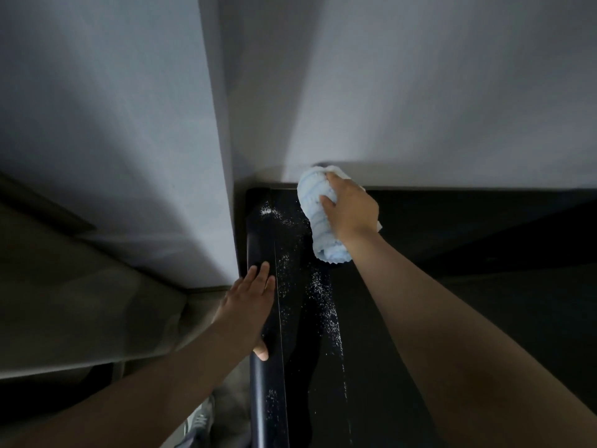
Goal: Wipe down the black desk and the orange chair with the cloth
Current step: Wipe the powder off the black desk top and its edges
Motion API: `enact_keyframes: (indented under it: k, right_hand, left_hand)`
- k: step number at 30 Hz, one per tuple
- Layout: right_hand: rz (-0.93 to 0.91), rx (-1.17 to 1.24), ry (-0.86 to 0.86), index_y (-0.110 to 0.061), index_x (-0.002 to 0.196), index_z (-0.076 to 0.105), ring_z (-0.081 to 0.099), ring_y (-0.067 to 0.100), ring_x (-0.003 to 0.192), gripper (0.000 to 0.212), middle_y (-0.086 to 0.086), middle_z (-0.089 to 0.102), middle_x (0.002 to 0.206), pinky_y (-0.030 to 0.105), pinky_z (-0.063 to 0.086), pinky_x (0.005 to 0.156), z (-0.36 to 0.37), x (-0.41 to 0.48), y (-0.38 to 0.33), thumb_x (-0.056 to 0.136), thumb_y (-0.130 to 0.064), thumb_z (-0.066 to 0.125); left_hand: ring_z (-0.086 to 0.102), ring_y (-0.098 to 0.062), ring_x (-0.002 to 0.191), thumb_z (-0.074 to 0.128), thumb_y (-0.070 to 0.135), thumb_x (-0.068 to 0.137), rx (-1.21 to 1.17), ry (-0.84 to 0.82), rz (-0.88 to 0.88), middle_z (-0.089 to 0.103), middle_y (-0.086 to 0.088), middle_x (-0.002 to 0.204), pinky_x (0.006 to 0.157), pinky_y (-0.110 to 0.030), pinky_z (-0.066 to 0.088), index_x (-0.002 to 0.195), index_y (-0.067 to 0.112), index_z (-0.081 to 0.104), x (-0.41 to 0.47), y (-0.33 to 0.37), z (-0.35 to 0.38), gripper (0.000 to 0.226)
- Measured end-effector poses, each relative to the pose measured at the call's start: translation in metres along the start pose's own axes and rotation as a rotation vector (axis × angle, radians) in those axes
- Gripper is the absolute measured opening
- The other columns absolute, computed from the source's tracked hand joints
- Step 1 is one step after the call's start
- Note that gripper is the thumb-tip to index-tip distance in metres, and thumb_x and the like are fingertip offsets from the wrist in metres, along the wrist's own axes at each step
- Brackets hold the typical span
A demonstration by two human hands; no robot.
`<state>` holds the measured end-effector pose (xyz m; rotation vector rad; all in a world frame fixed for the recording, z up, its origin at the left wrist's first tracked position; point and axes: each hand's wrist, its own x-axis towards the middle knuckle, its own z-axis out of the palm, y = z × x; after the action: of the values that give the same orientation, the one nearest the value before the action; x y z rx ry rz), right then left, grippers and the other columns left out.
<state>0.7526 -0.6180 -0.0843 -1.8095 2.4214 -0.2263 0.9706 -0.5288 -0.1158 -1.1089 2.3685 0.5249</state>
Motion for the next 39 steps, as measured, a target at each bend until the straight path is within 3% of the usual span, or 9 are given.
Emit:
enact_keyframes:
  k: [4,10,31,39]
  right_hand:
    - [0.054,-0.019,-0.130,-0.032,0.148,0.031,0.051,0.022,0.122,0.054,0.002,0.046,0.141,0.033,0.041,0.077,0.013,0.017,-0.005,0.098,-0.041,0.047]
    - [0.031,-0.048,-0.218,-0.031,0.148,0.032,0.036,0.029,0.135,0.057,0.005,0.027,0.155,0.042,0.046,0.091,0.028,0.008,-0.009,0.096,-0.043,0.050]
    - [0.022,-0.028,-0.181,-0.031,0.148,0.032,0.040,0.025,0.131,0.056,0.004,0.028,0.153,0.034,0.049,0.083,0.026,-0.106,0.008,0.097,-0.045,0.049]
    - [0.075,-0.024,-0.205,-0.033,0.150,0.027,0.031,0.025,0.138,0.060,0.003,0.022,0.157,0.033,0.049,0.086,0.029,-0.155,0.014,0.096,-0.046,0.050]
  left_hand:
    - [-0.012,-0.032,0.147,0.081,0.052,0.062,-0.017,-0.013,0.006,-0.024,-0.017,0.156,0.121,-0.038,0.003,0.151,0.004,-0.007,0.001,-0.002,0.001,0.134]
    - [-0.011,-0.033,0.147,0.082,0.052,0.060,-0.018,-0.020,-0.007,-0.024,-0.017,0.156,0.120,-0.038,0.003,0.151,0.004,-0.006,0.002,-0.001,0.003,0.136]
    - [-0.009,-0.033,0.147,0.084,0.051,0.059,-0.026,-0.052,-0.033,-0.021,-0.016,0.157,0.121,-0.040,0.007,0.151,0.004,-0.007,-0.003,0.004,-0.006,0.138]
    - [-0.003,-0.035,0.147,0.084,0.054,0.058,0.000,-0.033,-0.012,-0.017,-0.018,0.157,0.120,-0.041,0.011,0.151,0.003,-0.003,-0.007,0.005,-0.008,0.138]
